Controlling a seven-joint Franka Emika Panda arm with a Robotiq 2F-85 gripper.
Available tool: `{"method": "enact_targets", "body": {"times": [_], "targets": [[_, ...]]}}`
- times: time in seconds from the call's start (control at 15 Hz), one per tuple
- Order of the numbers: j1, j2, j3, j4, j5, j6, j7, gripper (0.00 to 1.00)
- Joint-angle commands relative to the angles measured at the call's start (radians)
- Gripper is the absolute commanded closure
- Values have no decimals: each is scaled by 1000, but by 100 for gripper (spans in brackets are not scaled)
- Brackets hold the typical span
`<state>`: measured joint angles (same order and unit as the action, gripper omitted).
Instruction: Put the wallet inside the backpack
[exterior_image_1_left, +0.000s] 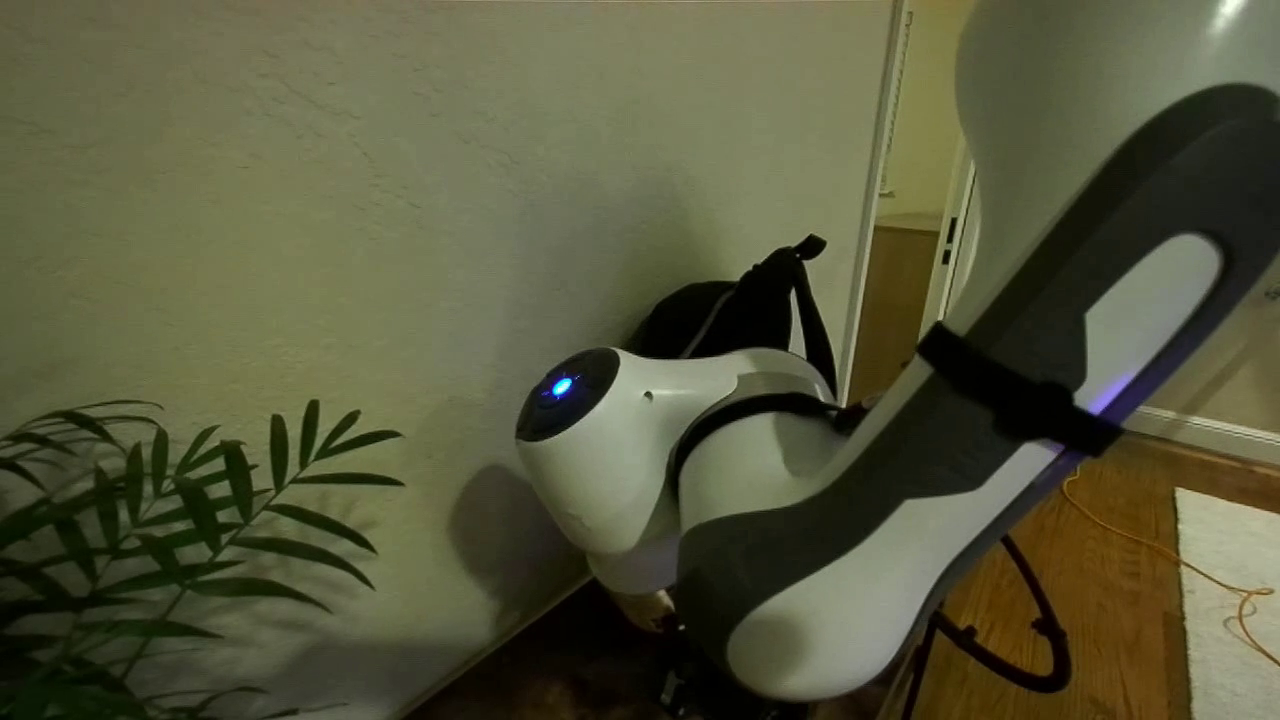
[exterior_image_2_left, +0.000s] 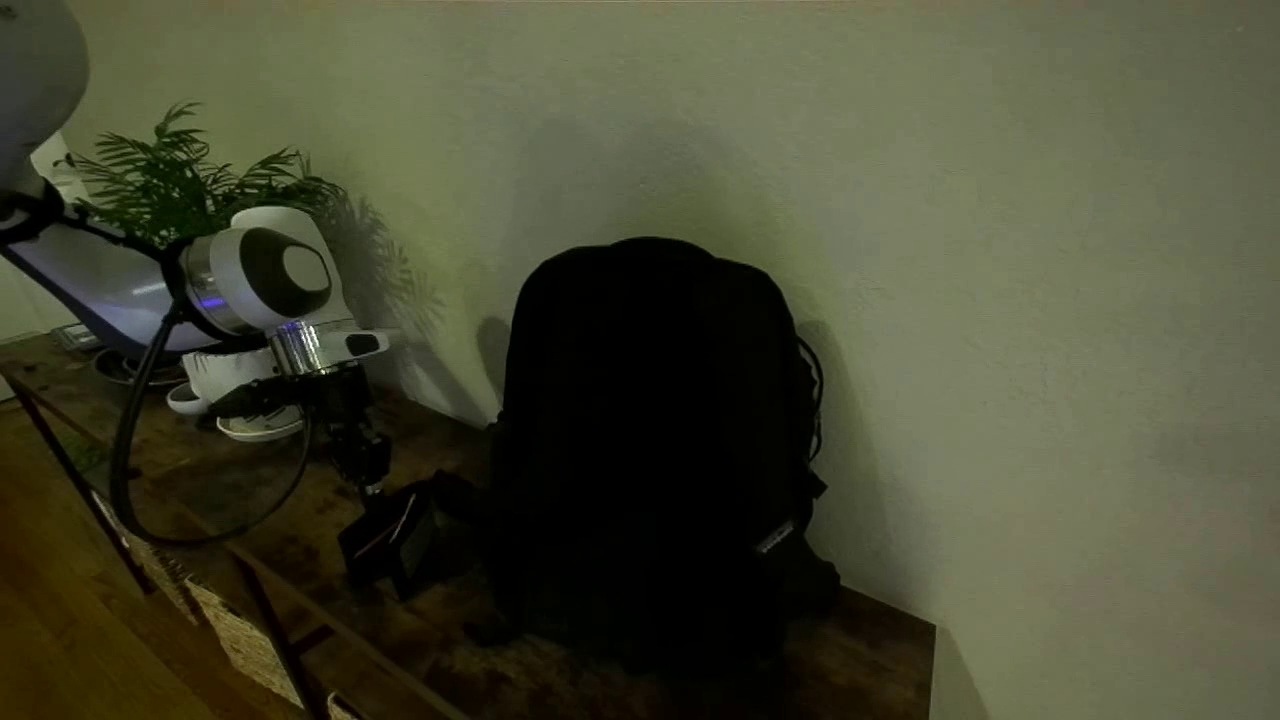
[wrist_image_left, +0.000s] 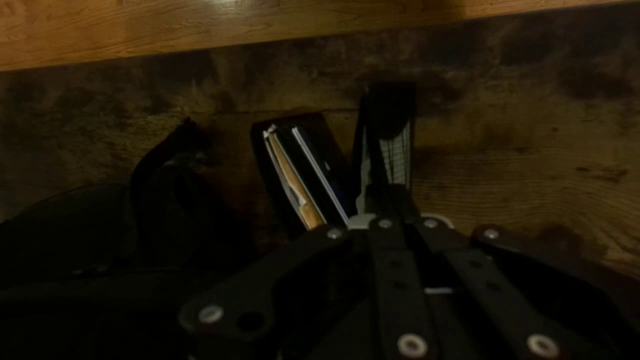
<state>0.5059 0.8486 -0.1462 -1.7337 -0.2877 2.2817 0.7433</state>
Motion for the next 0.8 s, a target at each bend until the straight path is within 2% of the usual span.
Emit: {"method": "enact_targets", "body": {"times": [0.0,0.13,0.73], "targets": [[-15,-11,11,0,-25,-22,12,75],[-16,-24,9,-10,-24,-14,14,67],[-49,-74,4,-48,-14,27,28,9]]}}
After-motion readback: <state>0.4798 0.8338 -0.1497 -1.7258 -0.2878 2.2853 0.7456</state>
